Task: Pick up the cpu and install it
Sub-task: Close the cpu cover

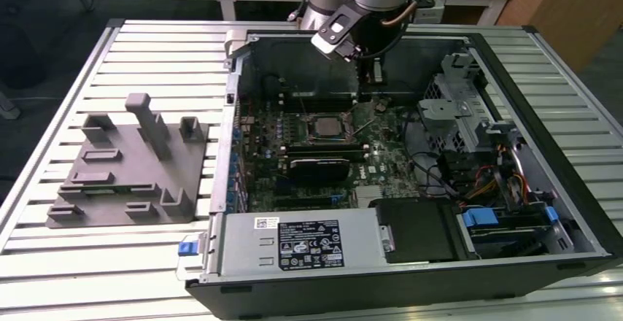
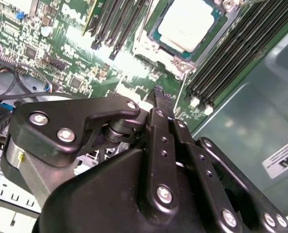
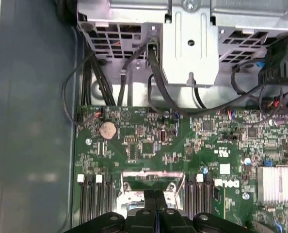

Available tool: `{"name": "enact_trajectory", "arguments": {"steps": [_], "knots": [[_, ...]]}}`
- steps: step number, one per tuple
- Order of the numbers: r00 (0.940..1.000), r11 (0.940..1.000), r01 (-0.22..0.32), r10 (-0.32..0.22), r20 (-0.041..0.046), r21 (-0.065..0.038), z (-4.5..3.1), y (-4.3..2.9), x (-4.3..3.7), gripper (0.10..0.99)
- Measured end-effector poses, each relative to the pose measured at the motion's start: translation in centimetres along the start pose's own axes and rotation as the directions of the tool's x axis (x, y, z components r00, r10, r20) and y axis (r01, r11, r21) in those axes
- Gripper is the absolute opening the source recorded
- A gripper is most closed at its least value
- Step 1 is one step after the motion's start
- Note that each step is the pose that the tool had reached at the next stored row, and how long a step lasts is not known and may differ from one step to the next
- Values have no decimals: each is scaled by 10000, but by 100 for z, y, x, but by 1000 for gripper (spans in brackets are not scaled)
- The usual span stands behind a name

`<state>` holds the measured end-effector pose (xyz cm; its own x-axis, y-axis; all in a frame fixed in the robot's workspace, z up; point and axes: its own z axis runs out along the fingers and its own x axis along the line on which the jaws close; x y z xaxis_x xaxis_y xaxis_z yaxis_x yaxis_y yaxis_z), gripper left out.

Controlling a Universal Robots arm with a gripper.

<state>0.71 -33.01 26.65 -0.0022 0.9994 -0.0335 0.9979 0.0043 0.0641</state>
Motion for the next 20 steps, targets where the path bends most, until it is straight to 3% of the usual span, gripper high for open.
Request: {"name": "enact_trajectory", "arguments": {"steps": [20], "knots": [[10000,10000,0,0,-1,-1,19,291,-1,106]]}}
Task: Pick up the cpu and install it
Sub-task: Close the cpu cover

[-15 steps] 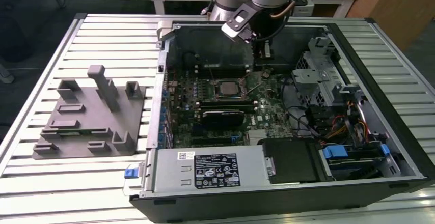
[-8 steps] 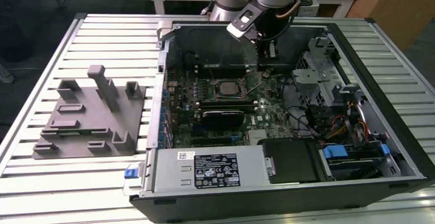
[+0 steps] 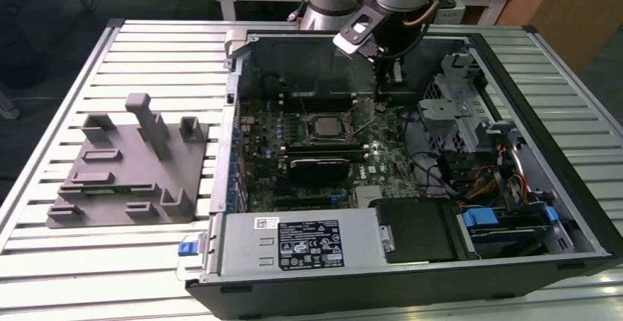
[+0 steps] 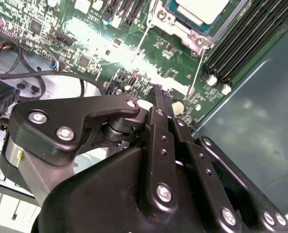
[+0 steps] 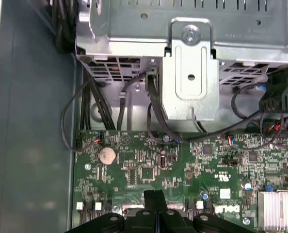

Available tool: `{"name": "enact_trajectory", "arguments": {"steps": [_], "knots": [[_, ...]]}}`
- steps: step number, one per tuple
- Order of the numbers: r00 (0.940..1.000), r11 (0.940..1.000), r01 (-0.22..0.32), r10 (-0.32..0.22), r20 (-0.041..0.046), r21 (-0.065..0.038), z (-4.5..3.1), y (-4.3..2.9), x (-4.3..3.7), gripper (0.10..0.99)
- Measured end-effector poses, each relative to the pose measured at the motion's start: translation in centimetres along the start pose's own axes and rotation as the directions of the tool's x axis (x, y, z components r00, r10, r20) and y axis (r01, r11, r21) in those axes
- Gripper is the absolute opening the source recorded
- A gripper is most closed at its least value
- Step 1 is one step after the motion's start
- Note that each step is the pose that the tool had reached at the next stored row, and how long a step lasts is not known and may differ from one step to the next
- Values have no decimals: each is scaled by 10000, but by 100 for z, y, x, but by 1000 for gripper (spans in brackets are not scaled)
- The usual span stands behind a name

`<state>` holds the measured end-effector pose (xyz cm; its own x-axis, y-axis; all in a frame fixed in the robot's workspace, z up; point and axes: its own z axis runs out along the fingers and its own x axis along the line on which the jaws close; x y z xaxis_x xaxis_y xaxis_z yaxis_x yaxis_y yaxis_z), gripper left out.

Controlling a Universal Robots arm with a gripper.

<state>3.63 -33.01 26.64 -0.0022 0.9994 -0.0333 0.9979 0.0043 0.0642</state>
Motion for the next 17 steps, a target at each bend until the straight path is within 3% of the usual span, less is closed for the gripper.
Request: {"name": "enact_trajectory", "arguments": {"steps": [9,17], "knots": [[10000,10000,0,0,0,0,10,153,0,106],[10000,10000,-3,3,3,8,109,163,3,106]]}}
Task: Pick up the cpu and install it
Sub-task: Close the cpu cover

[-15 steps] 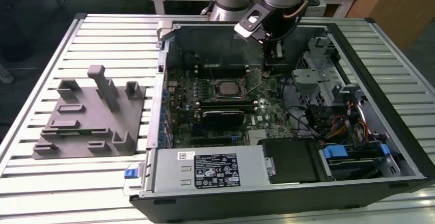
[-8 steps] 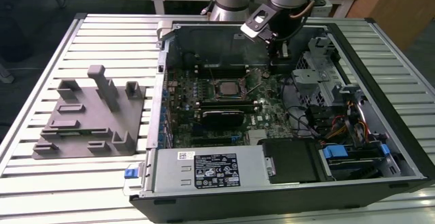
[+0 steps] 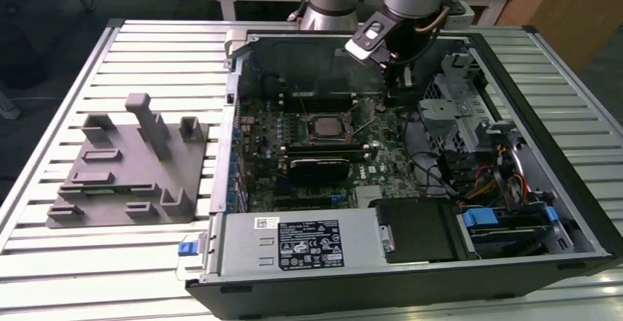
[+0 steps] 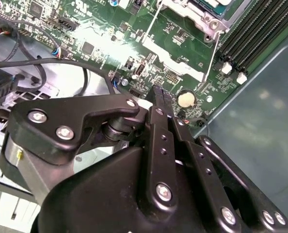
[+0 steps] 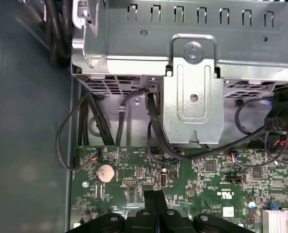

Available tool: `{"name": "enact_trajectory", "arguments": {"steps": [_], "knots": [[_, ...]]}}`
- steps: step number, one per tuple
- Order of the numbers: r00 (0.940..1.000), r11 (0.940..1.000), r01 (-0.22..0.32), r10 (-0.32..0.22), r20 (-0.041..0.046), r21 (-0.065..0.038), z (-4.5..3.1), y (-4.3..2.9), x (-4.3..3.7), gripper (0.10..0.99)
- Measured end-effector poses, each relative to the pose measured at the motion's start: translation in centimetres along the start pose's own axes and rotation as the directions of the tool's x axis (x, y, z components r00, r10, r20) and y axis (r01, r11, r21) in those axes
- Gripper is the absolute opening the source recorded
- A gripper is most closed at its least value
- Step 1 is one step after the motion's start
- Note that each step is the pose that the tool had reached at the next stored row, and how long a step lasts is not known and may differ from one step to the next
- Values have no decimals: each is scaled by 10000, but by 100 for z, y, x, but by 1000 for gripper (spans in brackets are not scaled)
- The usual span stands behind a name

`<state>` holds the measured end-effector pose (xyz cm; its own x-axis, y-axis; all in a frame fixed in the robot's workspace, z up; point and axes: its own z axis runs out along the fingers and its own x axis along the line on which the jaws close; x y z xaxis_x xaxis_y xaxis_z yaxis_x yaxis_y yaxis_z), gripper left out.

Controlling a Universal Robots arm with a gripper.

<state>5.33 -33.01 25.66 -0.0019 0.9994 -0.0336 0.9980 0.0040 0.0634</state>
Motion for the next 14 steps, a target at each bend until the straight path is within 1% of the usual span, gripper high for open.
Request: {"name": "enact_trajectory", "arguments": {"steps": [9,14], "knots": [[10000,10000,-18,18,5,41,139,-8,4,106],[10000,10000,-18,18,9,42,144,-7,5,106]]}}
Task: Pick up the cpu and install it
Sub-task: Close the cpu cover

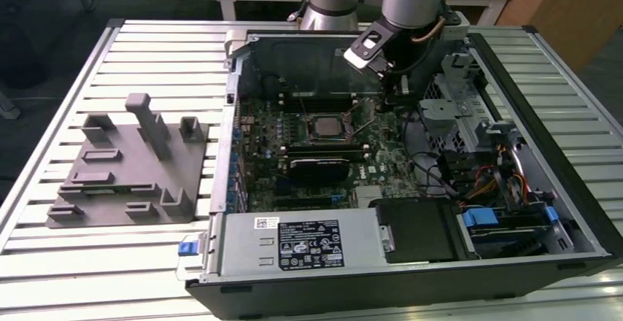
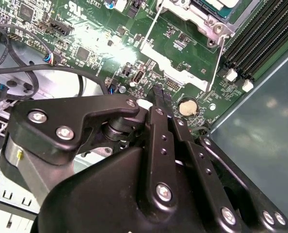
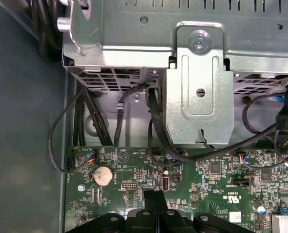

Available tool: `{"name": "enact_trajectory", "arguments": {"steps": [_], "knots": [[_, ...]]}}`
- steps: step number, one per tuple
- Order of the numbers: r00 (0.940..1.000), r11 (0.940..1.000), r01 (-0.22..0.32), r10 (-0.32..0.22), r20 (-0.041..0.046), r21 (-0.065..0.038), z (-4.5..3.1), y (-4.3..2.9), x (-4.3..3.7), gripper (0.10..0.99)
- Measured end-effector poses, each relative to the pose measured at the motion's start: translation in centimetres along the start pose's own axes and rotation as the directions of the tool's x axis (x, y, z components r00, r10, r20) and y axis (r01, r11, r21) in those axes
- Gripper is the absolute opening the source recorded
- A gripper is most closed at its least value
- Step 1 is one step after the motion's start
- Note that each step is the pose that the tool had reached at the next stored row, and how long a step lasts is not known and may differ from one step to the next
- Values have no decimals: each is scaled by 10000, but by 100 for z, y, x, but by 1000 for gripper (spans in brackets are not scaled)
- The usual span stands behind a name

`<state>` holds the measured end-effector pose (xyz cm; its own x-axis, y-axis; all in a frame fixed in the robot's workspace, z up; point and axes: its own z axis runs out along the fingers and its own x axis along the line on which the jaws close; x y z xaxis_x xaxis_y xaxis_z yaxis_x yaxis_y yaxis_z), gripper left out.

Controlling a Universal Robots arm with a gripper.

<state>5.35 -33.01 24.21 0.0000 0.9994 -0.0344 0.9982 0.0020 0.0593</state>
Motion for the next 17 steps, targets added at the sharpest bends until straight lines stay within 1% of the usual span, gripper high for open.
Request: {"name": "enact_trajectory", "arguments": {"steps": [3,10,17], "knots": [[10000,10000,0,0,-2,0,1,-5,0,106],[10000,10000,0,0,-1,0,3,-66,0,106],[10000,10000,0,0,0,0,5,-108,0,106]]}}
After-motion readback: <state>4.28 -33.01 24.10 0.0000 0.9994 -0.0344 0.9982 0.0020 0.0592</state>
